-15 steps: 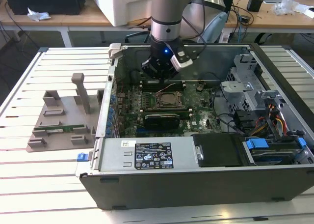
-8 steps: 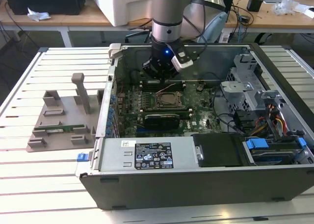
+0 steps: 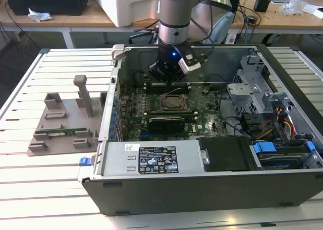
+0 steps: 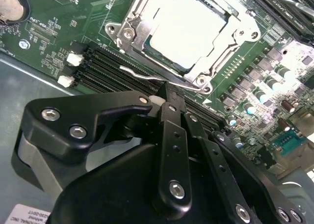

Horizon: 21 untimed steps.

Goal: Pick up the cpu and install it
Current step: 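Install the first cpu locking lever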

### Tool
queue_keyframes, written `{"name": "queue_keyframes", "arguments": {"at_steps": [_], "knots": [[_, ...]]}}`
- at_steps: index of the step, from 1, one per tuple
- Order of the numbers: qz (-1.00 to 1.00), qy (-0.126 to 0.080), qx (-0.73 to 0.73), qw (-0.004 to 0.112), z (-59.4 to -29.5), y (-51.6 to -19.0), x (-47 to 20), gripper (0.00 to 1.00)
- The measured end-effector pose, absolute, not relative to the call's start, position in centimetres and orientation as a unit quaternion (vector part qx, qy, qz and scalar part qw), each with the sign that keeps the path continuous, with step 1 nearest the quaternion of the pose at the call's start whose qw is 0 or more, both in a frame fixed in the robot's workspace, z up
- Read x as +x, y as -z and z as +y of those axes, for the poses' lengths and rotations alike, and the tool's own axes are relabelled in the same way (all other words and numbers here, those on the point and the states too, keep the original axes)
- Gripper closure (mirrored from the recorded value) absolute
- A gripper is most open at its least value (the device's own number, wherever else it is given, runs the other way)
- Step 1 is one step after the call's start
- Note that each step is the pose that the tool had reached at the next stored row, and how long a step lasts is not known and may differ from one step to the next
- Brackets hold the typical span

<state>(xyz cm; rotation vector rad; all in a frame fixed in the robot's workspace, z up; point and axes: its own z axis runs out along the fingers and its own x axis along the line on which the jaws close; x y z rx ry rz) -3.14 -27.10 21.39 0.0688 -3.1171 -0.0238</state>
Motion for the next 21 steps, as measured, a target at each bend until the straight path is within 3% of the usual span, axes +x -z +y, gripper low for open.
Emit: {"name": "queue_keyframes", "arguments": {"at_steps": [21], "knots": [[-1.000, 0.008, 0.022, 0.013, -27.3, -20.4, -0.5, 0.89]]}}
